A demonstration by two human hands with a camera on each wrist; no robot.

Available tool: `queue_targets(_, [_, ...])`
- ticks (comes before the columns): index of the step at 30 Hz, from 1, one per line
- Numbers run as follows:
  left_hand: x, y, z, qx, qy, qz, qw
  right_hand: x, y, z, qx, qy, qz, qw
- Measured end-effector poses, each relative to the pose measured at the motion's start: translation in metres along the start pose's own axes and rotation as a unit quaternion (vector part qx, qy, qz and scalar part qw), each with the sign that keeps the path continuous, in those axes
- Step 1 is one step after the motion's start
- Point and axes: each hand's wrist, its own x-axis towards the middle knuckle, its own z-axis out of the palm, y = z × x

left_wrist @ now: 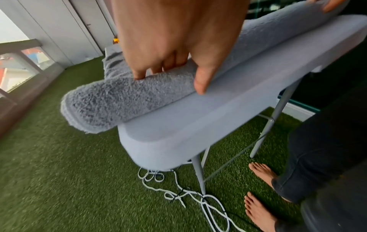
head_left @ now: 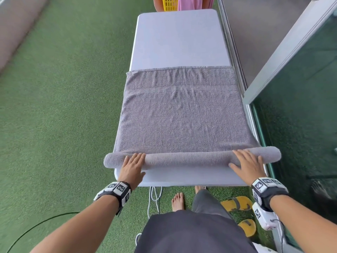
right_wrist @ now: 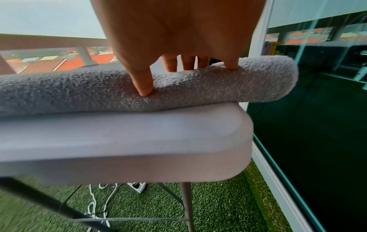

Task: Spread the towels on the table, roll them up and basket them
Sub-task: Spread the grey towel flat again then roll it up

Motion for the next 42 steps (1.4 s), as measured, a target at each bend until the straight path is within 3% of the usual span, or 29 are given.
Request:
queue_targets(5, [-0.011,-0.026,0.007,-0.017,0.064,-0.021,0.998,0.001,-0.031,0.007,-0.016,0.024,-0.008,1.000])
queue_targets(9, [-0.014,-0.039,0.004,-0.042,0.079,-0.058,0.994,-0.002,-0.038,0.009,-0.022,0.013,-0.067,0.997])
queue_targets(20, [-0.028,-0.001,0.019,-0.060,0.077,-0.030,0.995,-0.023,0.003,0.008,-0.030,0.015,-0.028,0.999])
queue_targets(26, [-0.004,-0.009,-0.016,-0.049,0.028,0.002,0.998,0.004,-0.002,-0.016,-0.063,-0.058,-0.020,0.996])
queue_targets(29, [0.008,-0.011,-0.019,-0.063,0.055,-0.033,0.996,0.015,-0.003,-0.022,-0.016,0.000,-0.010,1.000])
queue_targets(31, [0.006,-0.007,-0.017,-0.072,0.039,-0.040,0.996,0.011,-0.002,-0.017,0.012,0.023,-0.021,0.999])
queue_targets(34, [-0.006,-0.007,-0.005,0.009,0.008,-0.006,1.000,-0.007,0.002,0.001,-0.017,-0.033,-0.033,0.999])
queue_targets(36, [-0.009,-0.010,-0.002,0.029,0.022,0.001,0.999,-0.015,0.002,0.007,-0.052,-0.024,-0.040,0.998])
queue_targets(42, [0.014,-0.008,-0.025,0.034,0.048,-0.004,0.998,0.015,-0.003,-0.027,-0.031,-0.054,-0.035,0.997])
